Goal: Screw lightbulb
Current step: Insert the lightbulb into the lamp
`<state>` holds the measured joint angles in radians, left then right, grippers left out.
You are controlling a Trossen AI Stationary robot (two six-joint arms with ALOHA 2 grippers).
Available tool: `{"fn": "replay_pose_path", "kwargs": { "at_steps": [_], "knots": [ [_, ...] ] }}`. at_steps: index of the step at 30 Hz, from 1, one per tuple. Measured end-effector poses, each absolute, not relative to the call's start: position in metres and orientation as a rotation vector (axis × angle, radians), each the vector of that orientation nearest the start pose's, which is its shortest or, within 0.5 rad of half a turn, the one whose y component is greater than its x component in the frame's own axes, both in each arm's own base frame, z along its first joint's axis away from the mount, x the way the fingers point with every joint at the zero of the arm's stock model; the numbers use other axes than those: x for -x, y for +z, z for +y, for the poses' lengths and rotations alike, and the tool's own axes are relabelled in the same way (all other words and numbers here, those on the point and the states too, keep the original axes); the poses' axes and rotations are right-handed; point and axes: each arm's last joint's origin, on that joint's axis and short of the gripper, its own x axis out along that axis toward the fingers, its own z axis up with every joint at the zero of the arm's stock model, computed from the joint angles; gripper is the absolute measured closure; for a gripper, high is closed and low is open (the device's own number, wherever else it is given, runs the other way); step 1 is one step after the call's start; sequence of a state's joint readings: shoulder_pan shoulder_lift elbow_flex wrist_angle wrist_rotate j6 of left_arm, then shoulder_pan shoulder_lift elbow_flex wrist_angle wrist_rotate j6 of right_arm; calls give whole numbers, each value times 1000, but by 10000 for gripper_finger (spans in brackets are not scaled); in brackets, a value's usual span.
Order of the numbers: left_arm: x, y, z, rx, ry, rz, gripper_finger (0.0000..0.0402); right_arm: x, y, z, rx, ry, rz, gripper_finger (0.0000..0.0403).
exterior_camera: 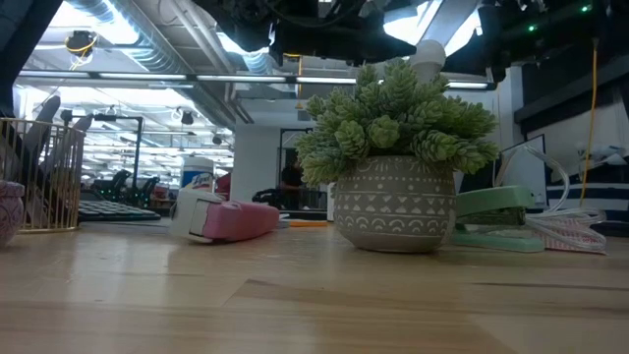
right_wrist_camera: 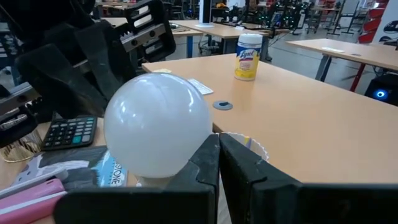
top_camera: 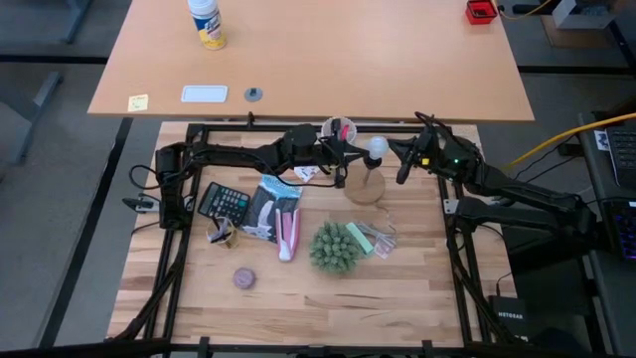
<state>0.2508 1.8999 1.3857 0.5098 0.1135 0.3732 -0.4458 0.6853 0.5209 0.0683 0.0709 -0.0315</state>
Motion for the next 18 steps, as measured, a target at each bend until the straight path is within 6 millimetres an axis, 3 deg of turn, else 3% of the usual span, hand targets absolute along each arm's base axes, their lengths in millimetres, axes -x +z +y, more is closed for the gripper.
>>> {"fn": "replay_pose_path", "kwargs": {
  "at_steps": [18],
  "knots": [
    [-428,284,120,-364,172,43,396,-146,278,-70,-34,-451,117,387]
  ]
}}
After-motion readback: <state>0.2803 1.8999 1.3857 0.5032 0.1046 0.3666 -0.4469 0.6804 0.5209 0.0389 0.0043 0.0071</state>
